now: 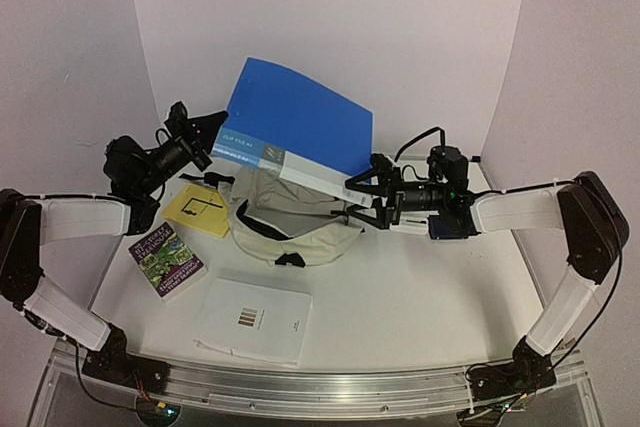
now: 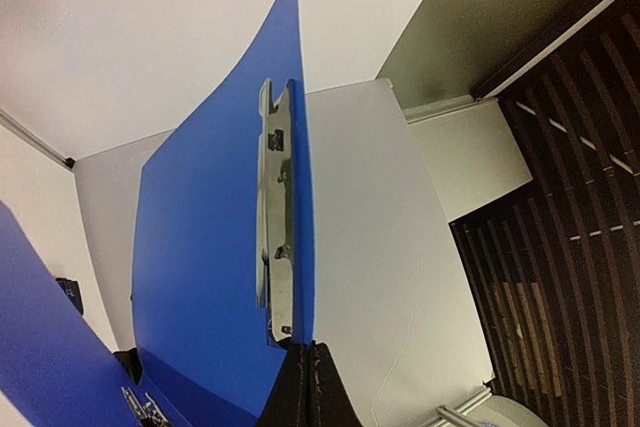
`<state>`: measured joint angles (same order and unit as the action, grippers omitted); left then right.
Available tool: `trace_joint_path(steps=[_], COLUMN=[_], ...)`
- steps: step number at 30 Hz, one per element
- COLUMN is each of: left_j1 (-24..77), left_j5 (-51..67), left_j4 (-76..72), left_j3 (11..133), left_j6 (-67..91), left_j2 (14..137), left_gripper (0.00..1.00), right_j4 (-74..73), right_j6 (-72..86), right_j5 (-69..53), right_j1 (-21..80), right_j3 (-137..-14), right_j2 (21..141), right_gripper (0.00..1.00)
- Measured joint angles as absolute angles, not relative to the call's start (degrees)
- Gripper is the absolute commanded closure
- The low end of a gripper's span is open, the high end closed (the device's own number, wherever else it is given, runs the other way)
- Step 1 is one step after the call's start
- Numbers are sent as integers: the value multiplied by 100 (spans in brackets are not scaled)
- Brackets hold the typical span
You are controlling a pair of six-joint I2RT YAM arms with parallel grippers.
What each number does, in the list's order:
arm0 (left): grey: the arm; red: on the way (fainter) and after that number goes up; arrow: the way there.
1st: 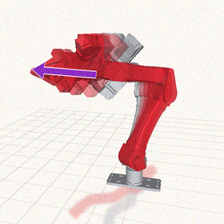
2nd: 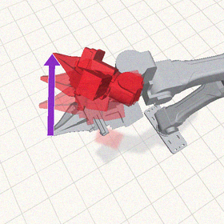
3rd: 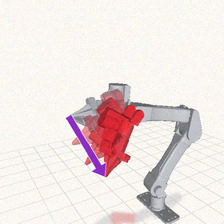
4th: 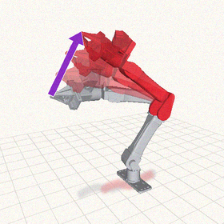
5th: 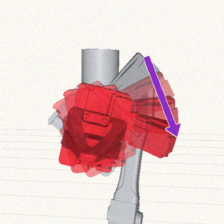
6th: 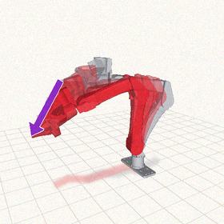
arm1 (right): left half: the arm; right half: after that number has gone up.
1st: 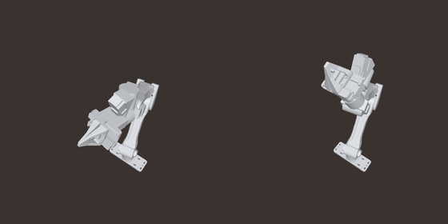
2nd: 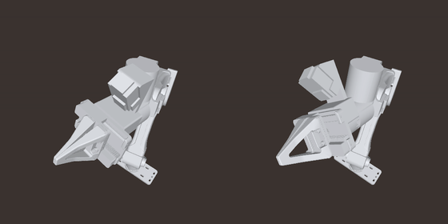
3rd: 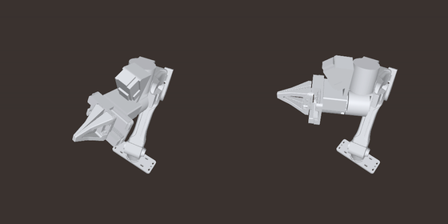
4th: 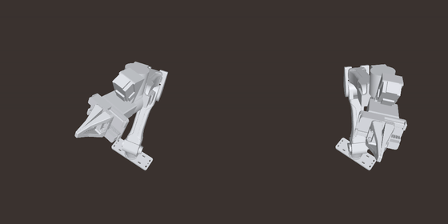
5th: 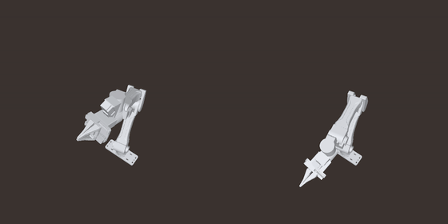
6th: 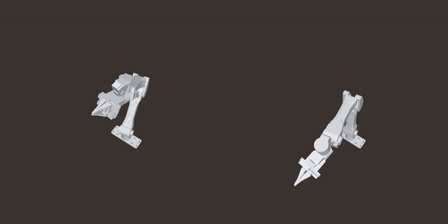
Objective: Pack the student bag
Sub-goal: Pick up the files from the center of the board.
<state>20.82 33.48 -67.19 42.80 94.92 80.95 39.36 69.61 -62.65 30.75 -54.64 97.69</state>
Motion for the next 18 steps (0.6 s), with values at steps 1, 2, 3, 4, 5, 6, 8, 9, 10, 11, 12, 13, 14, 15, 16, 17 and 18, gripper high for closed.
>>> trace_joint_path(steps=[1,2,3,4,5,6,8,9,10,11,12,13,14,15,16,17,18], left_j1=[2079,2073,2068,2063,2060,2060,2056,2057,2062,2062,2062,2061,2062,2061,2060,2060,2060], left_j5=[3318,3297,3284,3279,3278,3280,3286,3306,3325,3338,3342,3360,3386,3411,3438,3464,3494], left_j4=[-6815,-6887,-6931,-6950,-6944,-6922,-6901,-6894,-6893,-6890,-6889,-6880,-6865,-6839,-6796,-6727,-6634], left_j3=[4214,4155,4110,4073,4044,4021,3974,3935,3895,3851,3811,3763,3734,3712,3696,3695,3695], left_j6=[9542,9594,9630,9660,9691,9723,9758,9778,9799,9819,9855,9895,9916,9939,9956,9956,9948], left_j2=[8095,8095,8095,8094,8088,8075,8031,7994,7955,7916,7880,7841,7817,7798,7777,7756,7732], left_gripper=[100,100,100,100,100,100,100,100,100,100,100,100,100,100,100,99,99], right_j4=[3972,3998,4016,4029,4042,4056,4075,4089,4098,4110,4114,4116,4115,4115,4116,4115,4114], right_j6=[6966,6989,6994,6991,6983,6970,6930,6910,6878,6832,6788,6739,6695,6653,6598,6561,6535], right_j5=[-6265,-6265,-6261,-6257,-6250,-6241,-6215,-6195,-6165,-6124,-6086,-6045,-6005,-5965,-5926,-5904,-5893], right_j1=[3066,3055,3046,3037,3024,3006,2979,2966,2955,2952,2946,2933,2919,2901,2885,2865,2847], right_j3=[-5473,-5479,-5484,-5488,-5491,-5494,-5504,-5517,-5533,-5552,-5562,-5564,-5564,-5568,-5572,-5585,-5597], right_j2=[9769,9769,9769,9769,9769,9769,9769,9769,9769,9763,9753,9736,9712,9694,9678,9671,9667], right_gripper=[23,25,27,30,32,34,35,37,39,39,40,43,49,56,61,68,75])
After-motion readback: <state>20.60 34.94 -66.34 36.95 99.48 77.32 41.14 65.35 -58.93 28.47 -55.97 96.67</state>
